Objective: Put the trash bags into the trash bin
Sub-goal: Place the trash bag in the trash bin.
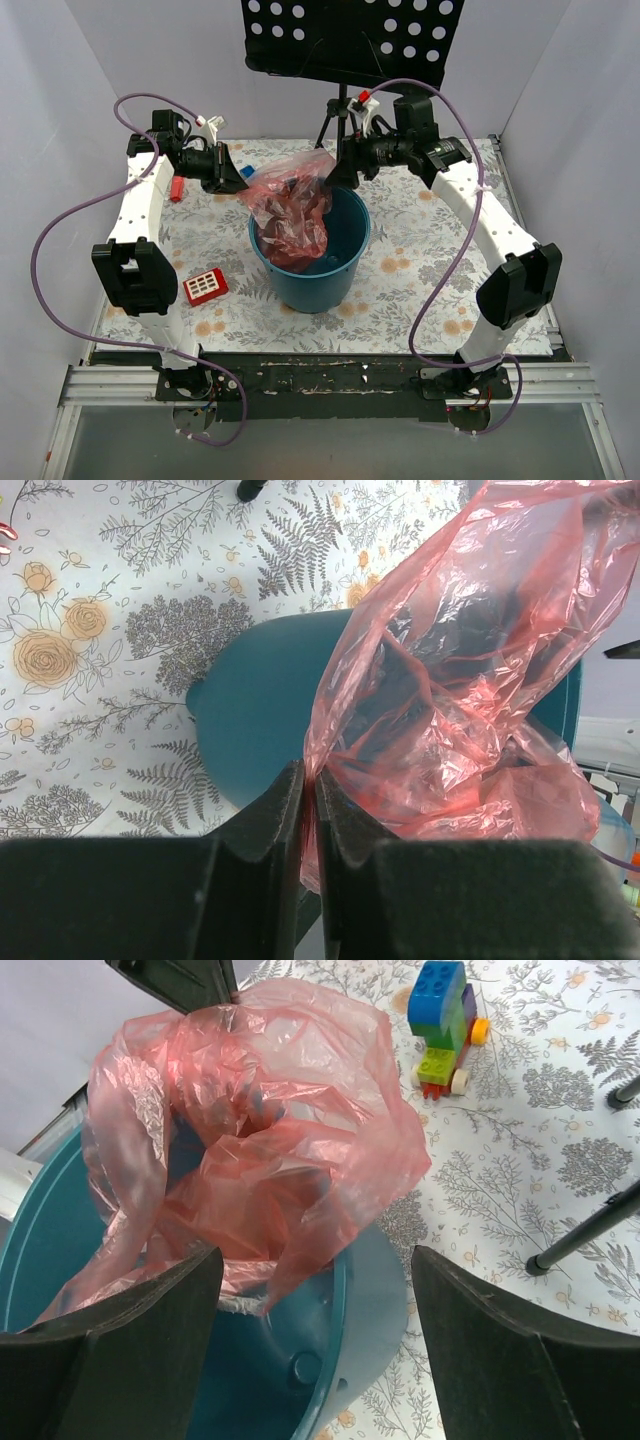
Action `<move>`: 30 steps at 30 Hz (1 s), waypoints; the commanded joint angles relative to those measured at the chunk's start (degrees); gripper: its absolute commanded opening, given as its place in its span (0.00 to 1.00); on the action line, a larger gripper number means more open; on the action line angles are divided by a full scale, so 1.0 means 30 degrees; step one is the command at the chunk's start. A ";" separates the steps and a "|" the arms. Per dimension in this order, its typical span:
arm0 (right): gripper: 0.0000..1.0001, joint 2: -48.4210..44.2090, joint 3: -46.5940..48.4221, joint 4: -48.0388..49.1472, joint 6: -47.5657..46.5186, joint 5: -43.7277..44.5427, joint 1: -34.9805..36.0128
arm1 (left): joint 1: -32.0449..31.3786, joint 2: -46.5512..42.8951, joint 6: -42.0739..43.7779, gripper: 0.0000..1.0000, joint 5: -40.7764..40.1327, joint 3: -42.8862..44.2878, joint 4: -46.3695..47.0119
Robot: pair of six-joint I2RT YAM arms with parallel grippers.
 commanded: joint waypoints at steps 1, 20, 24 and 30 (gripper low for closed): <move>0.84 0.0549 0.0307 0.1021 0.0257 0.0323 0.0626 | 0.0007 -0.1316 -0.0245 0.09 0.0718 0.0006 0.0367; 0.17 0.0200 0.0282 0.1371 0.1895 -0.1047 -0.0984 | 0.0007 0.0646 0.3269 0.08 -0.0779 0.1969 -0.1419; 0.36 -0.0095 -0.0278 0.1842 0.2162 -0.0378 -0.0955 | 0.0007 0.0852 0.2805 0.08 0.0451 0.2262 -0.1129; 0.32 0.0520 0.0746 0.2250 0.2395 0.0589 -0.0896 | 0.0007 0.1437 0.1485 0.08 0.1625 0.3110 -0.0367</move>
